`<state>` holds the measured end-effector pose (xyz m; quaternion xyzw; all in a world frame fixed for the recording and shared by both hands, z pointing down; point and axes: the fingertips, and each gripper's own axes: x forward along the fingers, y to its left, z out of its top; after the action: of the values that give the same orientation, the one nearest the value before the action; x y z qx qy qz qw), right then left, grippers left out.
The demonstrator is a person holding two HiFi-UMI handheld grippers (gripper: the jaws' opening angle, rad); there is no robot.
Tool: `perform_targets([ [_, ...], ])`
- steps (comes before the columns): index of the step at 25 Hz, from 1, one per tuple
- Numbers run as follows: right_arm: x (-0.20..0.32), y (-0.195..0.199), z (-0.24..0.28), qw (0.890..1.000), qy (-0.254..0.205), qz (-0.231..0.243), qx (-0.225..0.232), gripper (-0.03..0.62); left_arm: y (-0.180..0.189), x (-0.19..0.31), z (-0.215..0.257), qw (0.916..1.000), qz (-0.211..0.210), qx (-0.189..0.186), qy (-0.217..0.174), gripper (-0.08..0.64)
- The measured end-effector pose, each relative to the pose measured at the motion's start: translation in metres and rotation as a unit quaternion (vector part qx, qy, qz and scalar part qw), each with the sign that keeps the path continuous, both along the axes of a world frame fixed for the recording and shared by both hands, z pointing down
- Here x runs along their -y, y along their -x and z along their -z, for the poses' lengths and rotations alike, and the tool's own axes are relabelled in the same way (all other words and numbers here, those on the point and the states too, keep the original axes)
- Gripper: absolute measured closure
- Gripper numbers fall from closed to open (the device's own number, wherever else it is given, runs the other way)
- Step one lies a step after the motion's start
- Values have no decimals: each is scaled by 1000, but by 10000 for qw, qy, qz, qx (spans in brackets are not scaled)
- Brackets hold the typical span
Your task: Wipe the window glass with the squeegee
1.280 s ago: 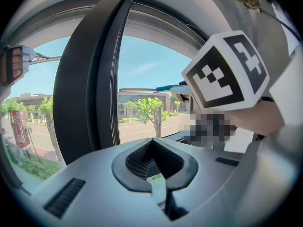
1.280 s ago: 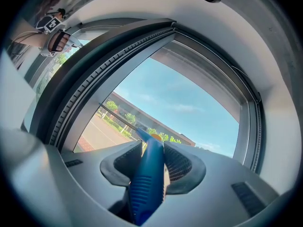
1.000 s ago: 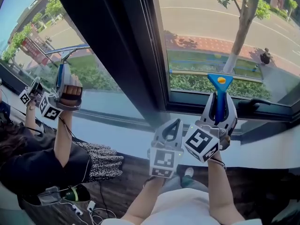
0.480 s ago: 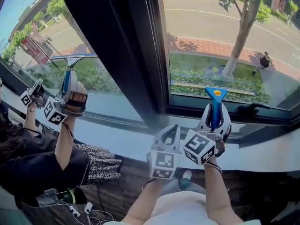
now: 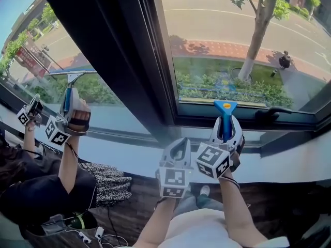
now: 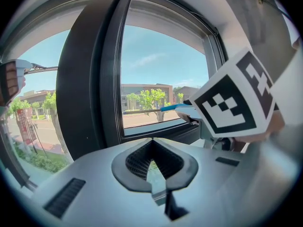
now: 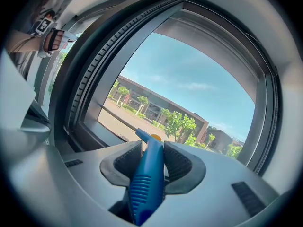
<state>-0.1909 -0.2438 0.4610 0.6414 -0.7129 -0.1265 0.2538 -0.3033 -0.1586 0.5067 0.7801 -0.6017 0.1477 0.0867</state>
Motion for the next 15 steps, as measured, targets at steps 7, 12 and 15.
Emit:
perform_targets([
  [7,2,2,-4,9998,174,-9,33,443,10,-1,10,10000,61,43,-23,558],
  [12,2,6,-1,9997,220,-15,43,443,13,-1,14,10000,28,5,48,558],
  [15,-2,11,9,9998,171,35,93,443,18,-2,21,10000,49,-10,39,558],
])
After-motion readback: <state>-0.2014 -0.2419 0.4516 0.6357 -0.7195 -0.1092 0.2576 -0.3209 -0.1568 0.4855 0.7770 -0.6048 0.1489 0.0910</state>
